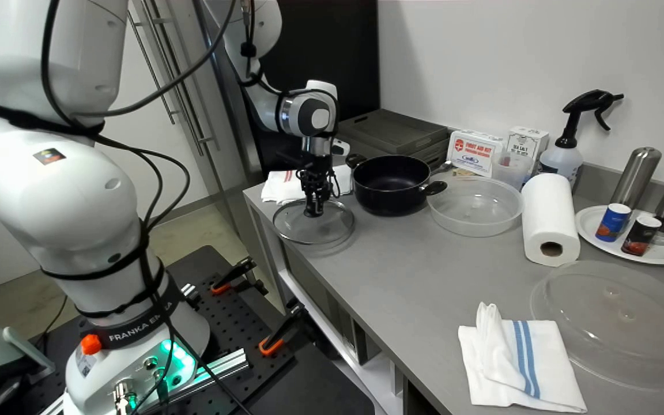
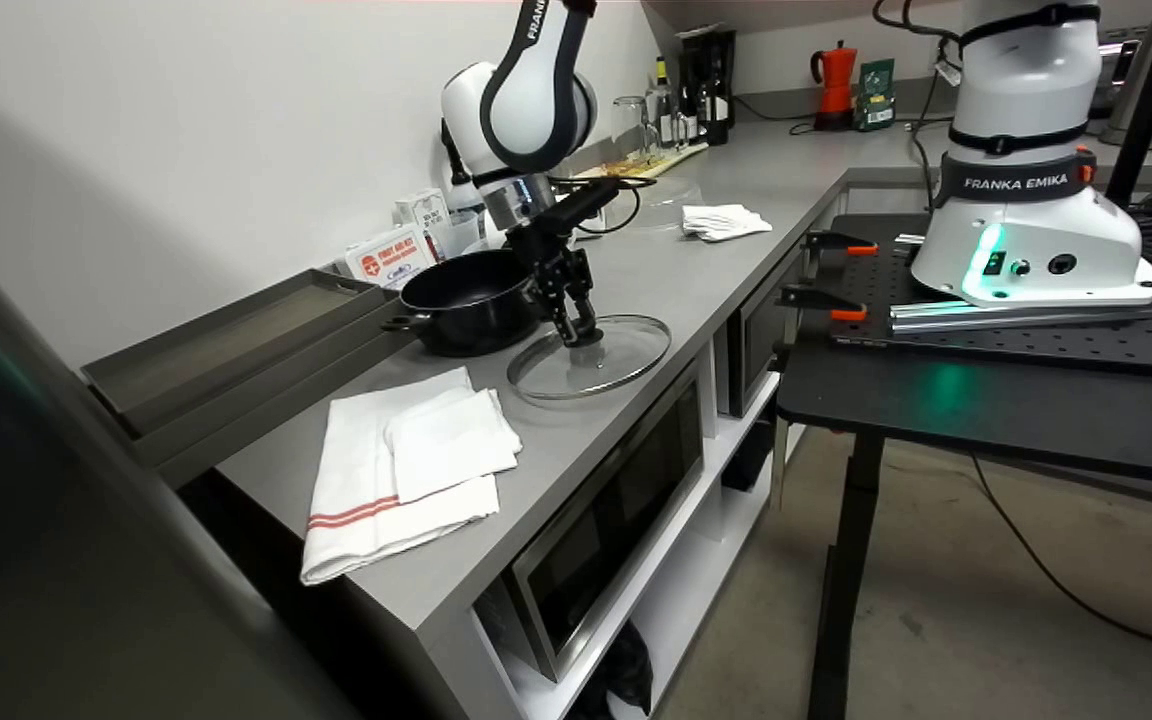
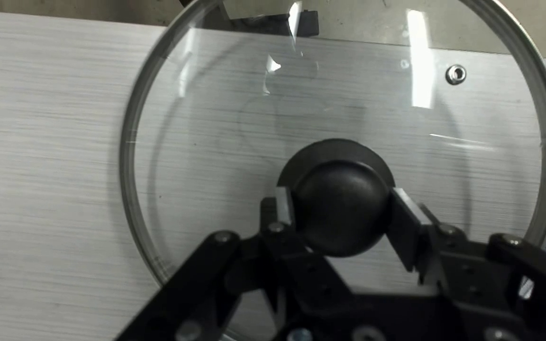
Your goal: Place the glass lid on the pot then remove it from the pot.
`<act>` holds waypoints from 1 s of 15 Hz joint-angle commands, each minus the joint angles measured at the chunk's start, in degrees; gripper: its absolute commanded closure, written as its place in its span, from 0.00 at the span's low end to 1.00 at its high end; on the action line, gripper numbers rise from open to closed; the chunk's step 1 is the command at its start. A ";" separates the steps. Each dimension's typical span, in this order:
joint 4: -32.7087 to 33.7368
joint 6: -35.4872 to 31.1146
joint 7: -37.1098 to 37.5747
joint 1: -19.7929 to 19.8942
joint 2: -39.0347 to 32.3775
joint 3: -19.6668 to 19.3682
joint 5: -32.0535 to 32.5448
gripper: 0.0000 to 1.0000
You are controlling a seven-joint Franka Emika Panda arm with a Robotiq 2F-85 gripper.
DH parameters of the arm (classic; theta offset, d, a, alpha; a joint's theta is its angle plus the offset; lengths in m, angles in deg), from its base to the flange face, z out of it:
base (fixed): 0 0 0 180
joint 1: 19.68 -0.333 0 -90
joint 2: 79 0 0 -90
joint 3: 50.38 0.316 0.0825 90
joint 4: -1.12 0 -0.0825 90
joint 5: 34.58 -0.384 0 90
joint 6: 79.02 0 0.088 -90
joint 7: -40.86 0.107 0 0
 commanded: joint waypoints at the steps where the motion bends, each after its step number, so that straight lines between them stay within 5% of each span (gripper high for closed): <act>1: 0.42 -2.23 -0.95 -0.93 -0.40 -0.33 -1.07 0.75; 7: -0.66 -12.34 -0.42 -2.44 -1.35 -1.67 0.02 0.75; 15: -0.35 -13.32 0.51 -3.79 -1.91 -3.29 0.59 0.75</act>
